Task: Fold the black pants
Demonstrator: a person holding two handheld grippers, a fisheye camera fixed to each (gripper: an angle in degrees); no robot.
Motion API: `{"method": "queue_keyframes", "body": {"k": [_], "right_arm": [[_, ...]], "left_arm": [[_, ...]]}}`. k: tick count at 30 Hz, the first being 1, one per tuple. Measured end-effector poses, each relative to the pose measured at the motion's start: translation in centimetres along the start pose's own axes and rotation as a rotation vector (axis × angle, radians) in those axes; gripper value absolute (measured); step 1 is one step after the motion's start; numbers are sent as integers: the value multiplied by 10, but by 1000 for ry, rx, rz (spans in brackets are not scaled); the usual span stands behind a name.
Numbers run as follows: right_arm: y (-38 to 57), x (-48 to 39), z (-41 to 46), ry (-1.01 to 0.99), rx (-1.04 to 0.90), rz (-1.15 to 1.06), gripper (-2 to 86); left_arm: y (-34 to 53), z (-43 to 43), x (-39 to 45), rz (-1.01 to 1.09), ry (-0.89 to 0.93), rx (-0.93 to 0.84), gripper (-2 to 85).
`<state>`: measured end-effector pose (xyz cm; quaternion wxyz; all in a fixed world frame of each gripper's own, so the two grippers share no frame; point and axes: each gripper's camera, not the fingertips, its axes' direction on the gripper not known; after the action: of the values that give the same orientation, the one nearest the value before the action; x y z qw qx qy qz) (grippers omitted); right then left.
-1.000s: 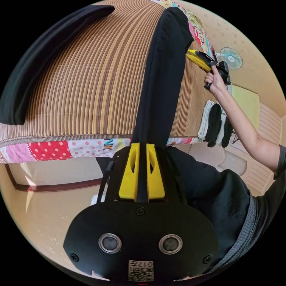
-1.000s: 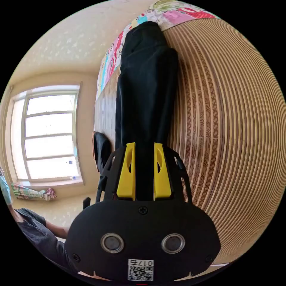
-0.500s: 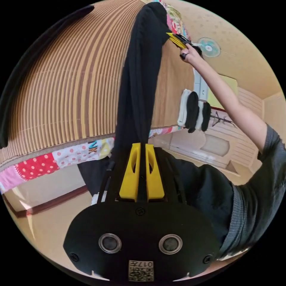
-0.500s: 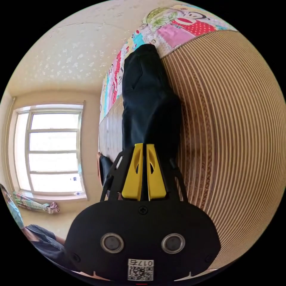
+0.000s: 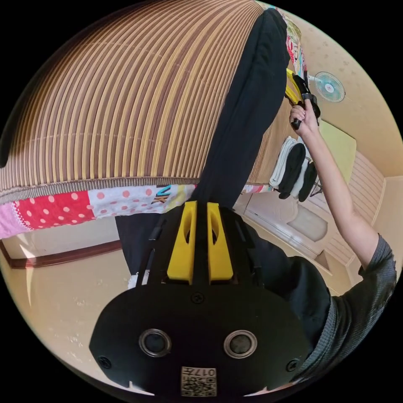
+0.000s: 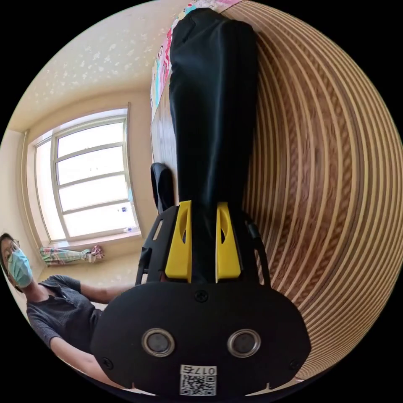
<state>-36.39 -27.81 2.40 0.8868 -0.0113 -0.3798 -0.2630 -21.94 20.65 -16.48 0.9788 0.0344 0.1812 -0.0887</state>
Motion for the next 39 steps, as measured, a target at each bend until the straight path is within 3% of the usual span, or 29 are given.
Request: {"method": "queue_keyframes", "body": {"k": [3,5,11,15,21,26,30,35,39], "right_arm": [[60,19,29,-145,-44,70,51],[88,28,44,-131,-74,119,43],[129,43,72,66,-149,207,33],[122,52,67,77,-143,239,32],[111,58,68,147,-200,188,32],[120,53,67,139,-176,74,35],[133,82,71,199,-182,157,42],[140,96,63,120,-199,146,74],[136,106,16,111,-30,153,97]], "left_arm": [[7,0,20,69,-25,-44,46],[10,-3,29,55,-90,-62,52],[-7,-45,75,140,-31,208,74],[-71,-41,125,246,-143,255,85],[-139,-7,169,245,-397,207,89],[-118,-16,178,228,-304,240,41],[-69,-33,161,134,-96,370,23],[-58,-19,137,1,-46,361,38],[-70,-31,136,38,53,362,86]]}}
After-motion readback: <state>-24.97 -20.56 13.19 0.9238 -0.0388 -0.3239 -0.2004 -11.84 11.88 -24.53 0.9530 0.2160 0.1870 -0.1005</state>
